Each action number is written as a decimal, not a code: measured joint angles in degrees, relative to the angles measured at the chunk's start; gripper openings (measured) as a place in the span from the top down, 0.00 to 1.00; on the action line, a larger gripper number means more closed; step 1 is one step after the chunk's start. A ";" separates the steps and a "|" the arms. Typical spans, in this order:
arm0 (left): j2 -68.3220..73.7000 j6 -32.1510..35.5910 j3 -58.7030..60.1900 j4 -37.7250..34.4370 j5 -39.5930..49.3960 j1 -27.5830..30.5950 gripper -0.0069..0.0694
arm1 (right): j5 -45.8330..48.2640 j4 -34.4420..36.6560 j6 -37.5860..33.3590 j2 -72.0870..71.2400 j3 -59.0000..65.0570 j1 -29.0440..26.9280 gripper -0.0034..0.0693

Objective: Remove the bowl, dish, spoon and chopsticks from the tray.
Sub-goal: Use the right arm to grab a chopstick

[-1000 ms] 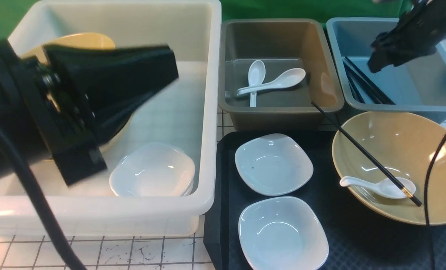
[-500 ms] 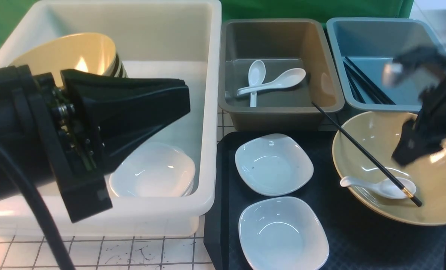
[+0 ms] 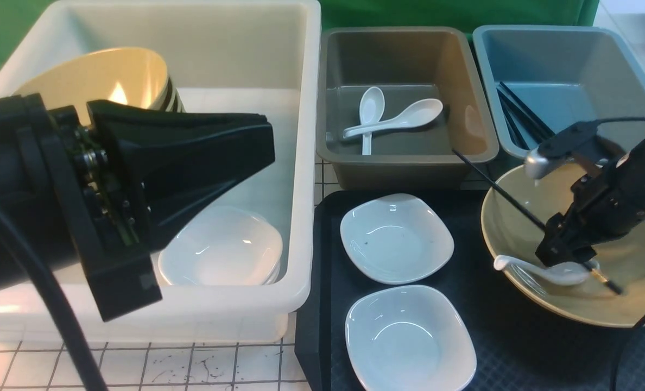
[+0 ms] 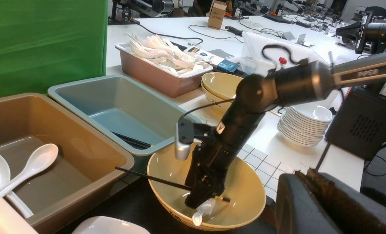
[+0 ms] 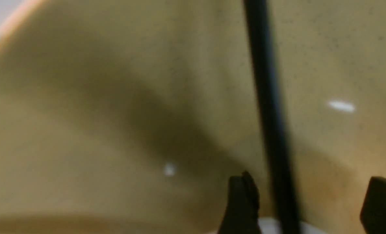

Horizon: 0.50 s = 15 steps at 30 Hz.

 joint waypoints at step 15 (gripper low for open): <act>0.00 -0.06 0.00 0.00 0.00 0.00 0.91 | 10.77 -0.09 -3.98 -4.57 -0.45 0.00 0.90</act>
